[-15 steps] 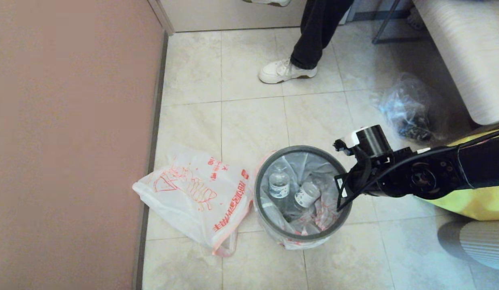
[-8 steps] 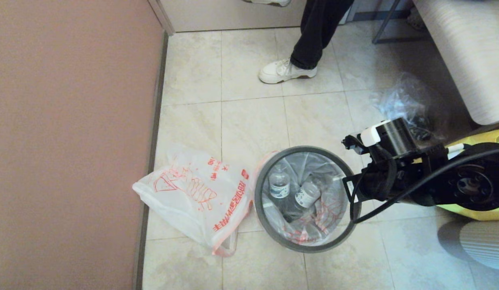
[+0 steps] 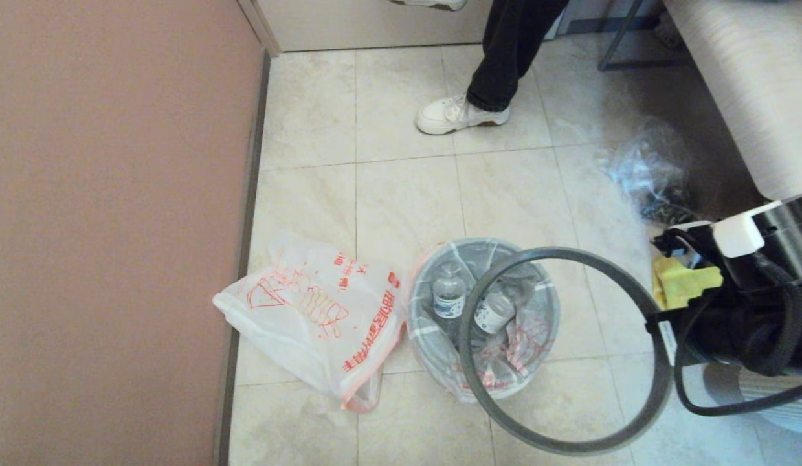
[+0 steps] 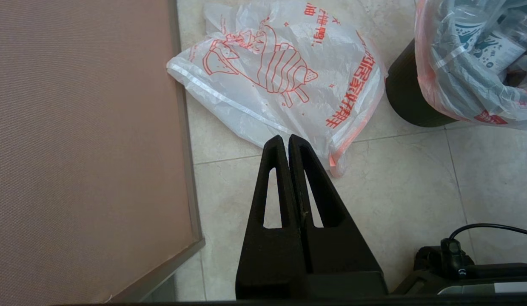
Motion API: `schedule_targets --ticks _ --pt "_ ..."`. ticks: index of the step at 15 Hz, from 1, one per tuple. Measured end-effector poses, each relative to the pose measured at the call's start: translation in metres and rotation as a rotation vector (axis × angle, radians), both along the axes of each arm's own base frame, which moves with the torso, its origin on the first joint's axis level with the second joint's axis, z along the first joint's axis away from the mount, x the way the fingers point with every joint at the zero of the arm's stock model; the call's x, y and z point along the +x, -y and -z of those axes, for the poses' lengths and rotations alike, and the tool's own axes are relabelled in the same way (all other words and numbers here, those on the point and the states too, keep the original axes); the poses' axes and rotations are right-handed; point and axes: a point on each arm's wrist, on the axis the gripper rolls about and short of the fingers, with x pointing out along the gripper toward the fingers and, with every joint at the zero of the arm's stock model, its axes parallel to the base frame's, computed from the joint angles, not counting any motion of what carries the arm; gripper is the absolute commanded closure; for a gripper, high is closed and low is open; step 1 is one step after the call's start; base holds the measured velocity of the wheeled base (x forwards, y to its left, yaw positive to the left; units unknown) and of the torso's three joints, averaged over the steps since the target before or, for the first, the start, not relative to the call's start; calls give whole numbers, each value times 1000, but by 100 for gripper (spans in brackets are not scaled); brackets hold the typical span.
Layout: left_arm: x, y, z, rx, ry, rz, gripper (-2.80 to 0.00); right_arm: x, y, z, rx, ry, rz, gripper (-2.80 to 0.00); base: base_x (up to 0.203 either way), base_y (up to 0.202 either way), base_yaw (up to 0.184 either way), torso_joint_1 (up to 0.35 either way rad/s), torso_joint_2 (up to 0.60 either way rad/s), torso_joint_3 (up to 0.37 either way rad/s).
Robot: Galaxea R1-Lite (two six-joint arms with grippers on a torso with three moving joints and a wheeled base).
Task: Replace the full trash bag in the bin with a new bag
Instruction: Place the trash can ring on the floor
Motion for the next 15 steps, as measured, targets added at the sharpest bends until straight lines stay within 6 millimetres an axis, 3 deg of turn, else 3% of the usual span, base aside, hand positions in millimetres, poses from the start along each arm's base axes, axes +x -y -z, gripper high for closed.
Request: schedule_targets --ticks 5,10,15 --pt "0 0 0 0 0 0 0 -30 59 15 -25 -92 173 0 0 0 0 0 0 0" --pt "0 0 0 0 0 0 0 -49 97 35 -32 -183 242 0 0 0 0 0 0 0" --pt "0 0 0 0 0 0 0 -21 120 59 0 -198 281 0 0 0 0 0 0 0"
